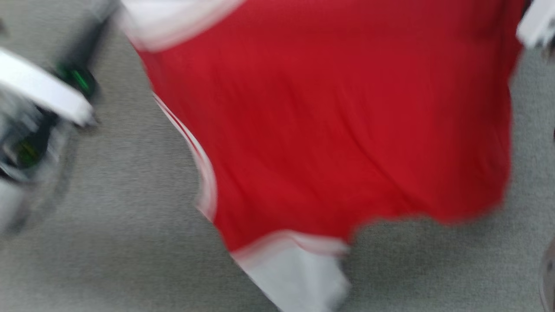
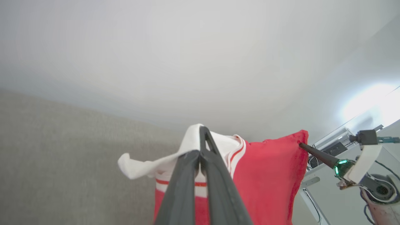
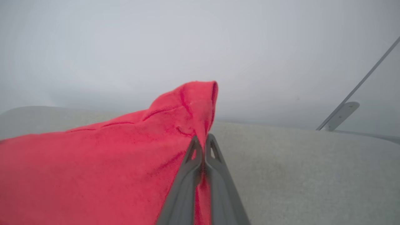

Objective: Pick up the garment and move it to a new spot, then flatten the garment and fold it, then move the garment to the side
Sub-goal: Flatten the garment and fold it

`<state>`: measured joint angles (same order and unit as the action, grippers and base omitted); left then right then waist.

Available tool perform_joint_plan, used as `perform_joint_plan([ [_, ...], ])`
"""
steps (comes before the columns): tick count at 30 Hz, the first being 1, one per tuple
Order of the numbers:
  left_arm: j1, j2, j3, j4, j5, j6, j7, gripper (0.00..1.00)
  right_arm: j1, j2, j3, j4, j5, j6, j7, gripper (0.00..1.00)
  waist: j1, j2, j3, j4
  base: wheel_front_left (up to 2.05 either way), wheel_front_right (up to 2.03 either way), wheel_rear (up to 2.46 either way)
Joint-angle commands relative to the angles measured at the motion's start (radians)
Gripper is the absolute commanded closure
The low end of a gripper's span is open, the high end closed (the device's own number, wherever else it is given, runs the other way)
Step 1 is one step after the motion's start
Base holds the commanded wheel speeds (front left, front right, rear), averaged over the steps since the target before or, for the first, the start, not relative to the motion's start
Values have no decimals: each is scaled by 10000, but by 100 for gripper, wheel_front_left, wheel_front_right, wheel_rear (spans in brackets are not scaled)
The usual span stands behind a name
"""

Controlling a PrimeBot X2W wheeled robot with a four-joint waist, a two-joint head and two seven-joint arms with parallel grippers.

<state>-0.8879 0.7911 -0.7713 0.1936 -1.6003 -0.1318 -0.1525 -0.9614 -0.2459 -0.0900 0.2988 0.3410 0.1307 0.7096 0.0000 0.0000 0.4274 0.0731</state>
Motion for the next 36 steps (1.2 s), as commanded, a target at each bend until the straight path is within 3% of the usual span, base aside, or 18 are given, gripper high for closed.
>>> perform_joint_plan([
  [1,-688,35,326,336,-44,22,157,100,-595,147,-178,181,-255,-1,-298,100,0,0,394,-322,0,0,0],
  [10,-4525,99,1565,2368,645,24,184,100,-3517,1242,-1553,1373,-1775,-4,-2575,100,0,0,987,-808,0,0,0],
  [17,-5400,-285,2135,2227,105,26,-96,100,-4197,1380,-2280,1964,-2317,-26,-4240,100,0,0,620,-769,0,0,0],
  [22,-4088,-331,1890,1425,-109,24,213,100,-3487,1137,-2097,2431,-2303,-24,-4235,100,0,0,384,-706,0,0,0],
  [27,-1602,-369,1751,-2,-433,23,85,100,-1939,780,-1461,2454,-1718,-20,-4055,100,0,0,28,-651,0,0,0],
  [36,3467,-732,1143,-2398,-229,23,-809,100,3011,67,-640,37,427,-1,-2765,100,0,0,-717,-400,0,0,0],
])
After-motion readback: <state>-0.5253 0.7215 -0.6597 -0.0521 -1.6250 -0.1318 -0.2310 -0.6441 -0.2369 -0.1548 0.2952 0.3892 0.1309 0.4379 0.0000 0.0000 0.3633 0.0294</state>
